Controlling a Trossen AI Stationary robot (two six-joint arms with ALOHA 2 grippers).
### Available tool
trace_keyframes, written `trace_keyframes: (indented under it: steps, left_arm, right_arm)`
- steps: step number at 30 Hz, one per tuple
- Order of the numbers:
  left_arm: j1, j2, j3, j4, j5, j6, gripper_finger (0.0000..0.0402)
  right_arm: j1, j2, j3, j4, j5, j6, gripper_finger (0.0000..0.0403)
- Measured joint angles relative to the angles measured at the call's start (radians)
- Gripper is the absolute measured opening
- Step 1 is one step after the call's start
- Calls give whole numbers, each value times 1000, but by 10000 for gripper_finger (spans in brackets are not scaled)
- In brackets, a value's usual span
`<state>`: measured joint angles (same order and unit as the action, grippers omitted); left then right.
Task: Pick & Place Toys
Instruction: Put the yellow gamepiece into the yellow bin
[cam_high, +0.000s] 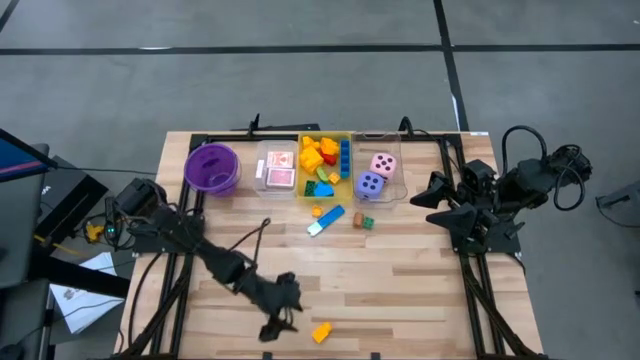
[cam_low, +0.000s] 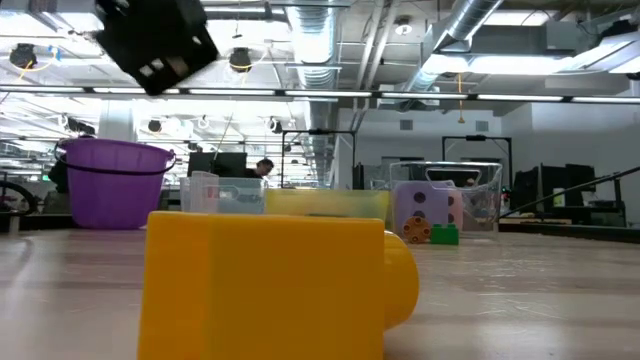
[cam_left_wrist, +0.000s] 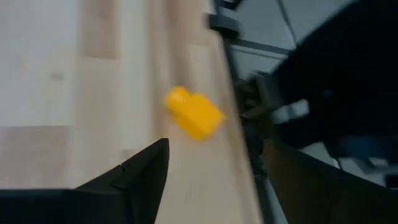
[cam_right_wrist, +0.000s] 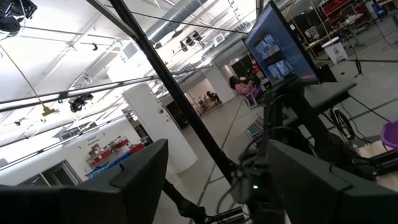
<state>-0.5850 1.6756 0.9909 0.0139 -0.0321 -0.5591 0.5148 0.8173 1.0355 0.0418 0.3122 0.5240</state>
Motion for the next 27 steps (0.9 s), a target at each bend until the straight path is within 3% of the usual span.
trace_keyframes:
  steps: [6, 12, 18, 27]
  left_arm:
    - [-50, 0, 0, 94, 6, 12, 290]
    - [-17, 19, 13, 97, -2, 169, 309]
    - [30, 150, 156, 88, 27, 451, 310]
    - [75, 305, 259, 74, 90, 507, 310]
  right_arm:
    - [0, 1, 0, -10, 0, 0, 266]
    - [0, 2, 0, -14, 0, 0, 266]
    - [0, 2, 0, -32, 0, 1, 266]
    - [1, 8, 0, -38, 0, 43, 266]
